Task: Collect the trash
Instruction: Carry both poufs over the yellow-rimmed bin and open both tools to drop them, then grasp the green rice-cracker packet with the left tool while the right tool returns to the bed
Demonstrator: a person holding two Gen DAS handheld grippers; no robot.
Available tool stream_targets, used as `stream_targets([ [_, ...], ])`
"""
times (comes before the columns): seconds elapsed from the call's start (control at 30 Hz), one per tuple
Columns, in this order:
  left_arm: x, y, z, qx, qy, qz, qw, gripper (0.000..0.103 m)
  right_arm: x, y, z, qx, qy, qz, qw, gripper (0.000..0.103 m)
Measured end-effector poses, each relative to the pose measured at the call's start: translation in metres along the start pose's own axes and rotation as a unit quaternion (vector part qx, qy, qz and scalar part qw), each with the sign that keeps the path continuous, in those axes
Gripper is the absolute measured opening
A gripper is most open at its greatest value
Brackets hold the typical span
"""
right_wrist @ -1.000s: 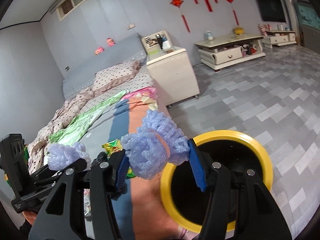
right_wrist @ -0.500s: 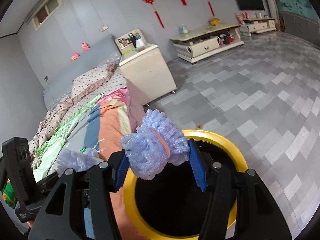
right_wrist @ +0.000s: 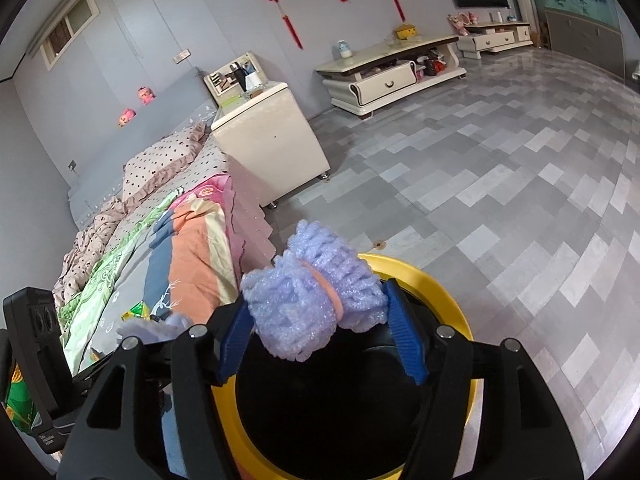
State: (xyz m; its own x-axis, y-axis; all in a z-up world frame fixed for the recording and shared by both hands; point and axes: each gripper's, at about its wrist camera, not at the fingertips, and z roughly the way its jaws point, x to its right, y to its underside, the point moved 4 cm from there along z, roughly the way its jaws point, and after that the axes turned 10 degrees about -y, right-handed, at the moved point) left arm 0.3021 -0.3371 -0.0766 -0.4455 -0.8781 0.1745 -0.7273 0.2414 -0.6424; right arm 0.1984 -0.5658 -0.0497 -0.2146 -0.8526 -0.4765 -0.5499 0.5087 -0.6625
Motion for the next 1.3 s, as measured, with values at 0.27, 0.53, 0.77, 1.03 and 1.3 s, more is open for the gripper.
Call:
stream_targets([
  [0.27,-0.009,0.003,-0.01,0.005,0.0,-0.007,1.0,0.09,-0.003,0.0,-0.011,0.008,0.012,0.001,1.0,0.07],
  [0.53,-0.026,0.006,-0.041,0.031,-0.012,-0.009,0.9994,0.091,-0.018,0.004,-0.029,0.017,-0.001,-0.002,1.0,0.072],
  [0.77,-0.054,0.015,-0.076,0.06,-0.041,-0.016,0.9972,0.092,-0.051,0.013,-0.039,0.018,-0.018,-0.021,0.999,0.072],
  [1.03,-0.106,0.026,-0.111,0.078,-0.07,-0.05,0.9933,0.092,-0.1,0.026,-0.045,0.012,-0.04,-0.051,0.998,0.072],
  [1.3,-0.164,0.043,-0.14,0.09,-0.106,-0.08,0.987,0.092,-0.16,0.044,-0.034,-0.011,-0.065,-0.091,0.994,0.072],
])
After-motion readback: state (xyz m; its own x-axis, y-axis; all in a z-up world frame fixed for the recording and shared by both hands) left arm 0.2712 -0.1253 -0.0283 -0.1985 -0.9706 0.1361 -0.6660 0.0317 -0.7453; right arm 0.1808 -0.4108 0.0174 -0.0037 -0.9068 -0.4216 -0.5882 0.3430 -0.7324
